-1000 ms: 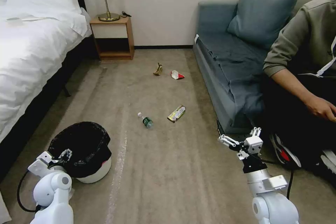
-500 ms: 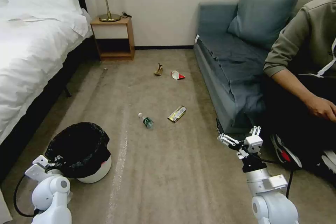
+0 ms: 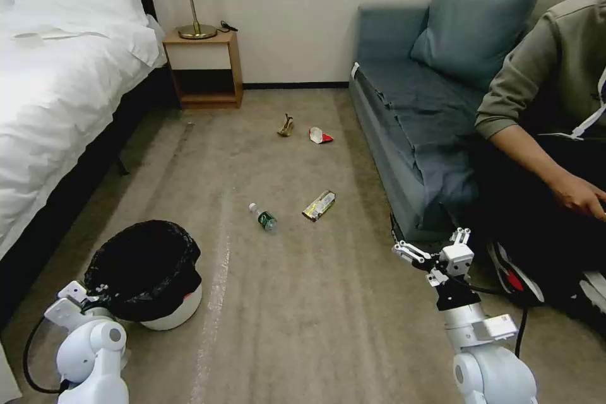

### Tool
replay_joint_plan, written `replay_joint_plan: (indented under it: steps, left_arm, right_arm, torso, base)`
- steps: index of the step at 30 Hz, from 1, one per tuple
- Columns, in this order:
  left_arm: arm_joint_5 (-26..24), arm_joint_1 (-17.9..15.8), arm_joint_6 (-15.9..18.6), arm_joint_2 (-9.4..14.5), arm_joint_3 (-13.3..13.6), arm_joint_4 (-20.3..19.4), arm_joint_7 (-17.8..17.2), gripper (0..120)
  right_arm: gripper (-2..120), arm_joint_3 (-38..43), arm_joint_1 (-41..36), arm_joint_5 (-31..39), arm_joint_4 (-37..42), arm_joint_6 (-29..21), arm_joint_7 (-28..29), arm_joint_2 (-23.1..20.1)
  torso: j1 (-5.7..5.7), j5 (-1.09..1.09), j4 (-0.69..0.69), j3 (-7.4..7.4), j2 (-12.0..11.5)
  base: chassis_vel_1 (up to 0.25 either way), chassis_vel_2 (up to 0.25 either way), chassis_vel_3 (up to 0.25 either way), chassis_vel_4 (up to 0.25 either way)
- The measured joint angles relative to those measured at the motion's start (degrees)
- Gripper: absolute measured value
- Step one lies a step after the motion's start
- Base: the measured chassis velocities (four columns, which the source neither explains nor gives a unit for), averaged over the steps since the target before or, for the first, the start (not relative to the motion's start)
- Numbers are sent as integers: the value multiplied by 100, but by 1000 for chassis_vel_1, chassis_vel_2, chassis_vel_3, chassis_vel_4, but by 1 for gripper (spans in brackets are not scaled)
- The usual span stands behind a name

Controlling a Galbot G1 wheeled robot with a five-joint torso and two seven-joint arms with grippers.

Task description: Pick up the trash bin, then pick up the garbage on the floor and place it into the trash bin.

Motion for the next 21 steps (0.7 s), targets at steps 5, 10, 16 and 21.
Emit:
replay_joint_plan:
  steps: [5,10,16,21]
  left_arm:
    - [279,216,37,-10,23,-762,64,5]
    - [486,510,123,34,13,-1695,314,5]
    - [854,779,96,90,-130,-2493,672,5]
    - [987,899,132,80,-239,-2862,736,5]
  right_arm:
    - [100,-4,79,-30,-28,-2,136,-6]
    - [100,-50,105,-125,7,-68,408,-23]
    - [100,-170,134,-59,40,-65,640,-21]
    - [100,-430,176,38,45,103,1044,-28]
  torso:
    - [0,8,1,0,0]
    - [0,9,-1,-1,0]
    - [0,10,0,-1,0]
    - [0,10,1,-1,0]
  base:
    - [0,0,0,0]
    - [0,0,0,0]
    - [0,0,0,0]
    - [0,0,0,0]
